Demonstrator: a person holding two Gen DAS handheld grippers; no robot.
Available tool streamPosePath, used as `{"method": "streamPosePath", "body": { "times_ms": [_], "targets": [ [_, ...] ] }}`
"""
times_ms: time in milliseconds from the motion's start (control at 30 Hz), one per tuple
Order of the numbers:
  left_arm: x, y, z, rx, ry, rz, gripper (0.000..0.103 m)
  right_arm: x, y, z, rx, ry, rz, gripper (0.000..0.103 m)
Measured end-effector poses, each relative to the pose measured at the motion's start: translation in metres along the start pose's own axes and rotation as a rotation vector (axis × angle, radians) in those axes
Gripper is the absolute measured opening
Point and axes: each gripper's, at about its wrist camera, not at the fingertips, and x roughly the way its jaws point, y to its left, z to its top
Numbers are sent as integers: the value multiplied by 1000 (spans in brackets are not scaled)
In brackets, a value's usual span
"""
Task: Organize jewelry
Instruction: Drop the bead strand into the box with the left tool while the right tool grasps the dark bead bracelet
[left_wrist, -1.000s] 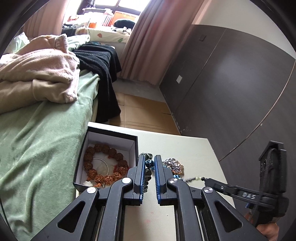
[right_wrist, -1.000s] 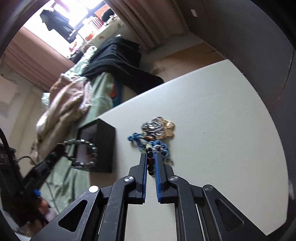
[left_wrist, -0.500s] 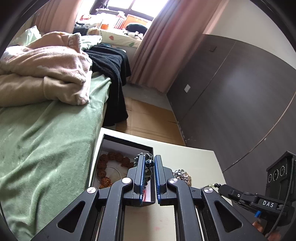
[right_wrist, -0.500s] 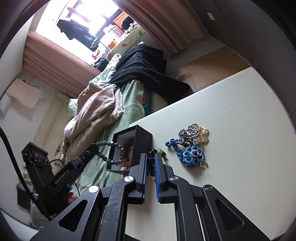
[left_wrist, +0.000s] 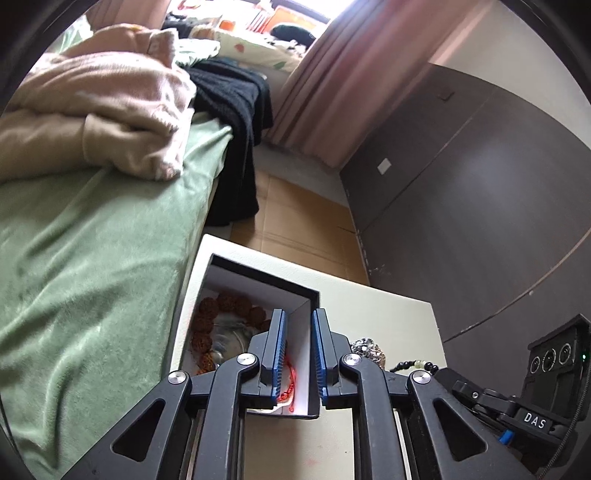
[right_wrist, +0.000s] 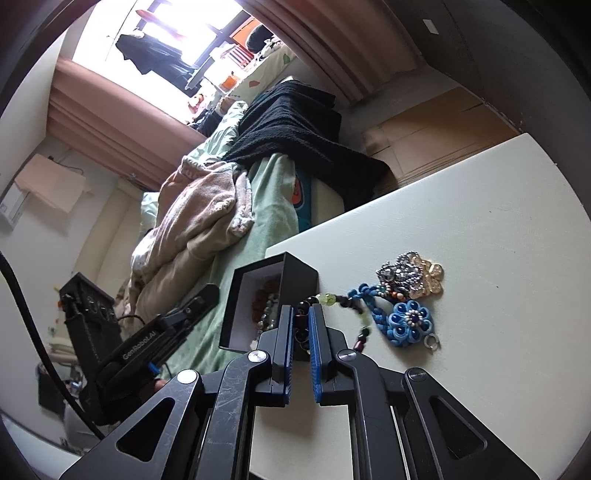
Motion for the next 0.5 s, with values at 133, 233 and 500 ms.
{"method": "streamPosePath", "body": {
  "times_ms": [133,233,500],
  "targets": [
    [-4,6,2,-19,-15,23,46,5,8,4,-6,-9,24,10],
    [-11,11,4,-43,-50,29,63,8,13,7,-2,-19,55,10],
    [-25,27,8,-93,-75,57,73,26,46,9,-29,-24,153,10]
  ]
}}
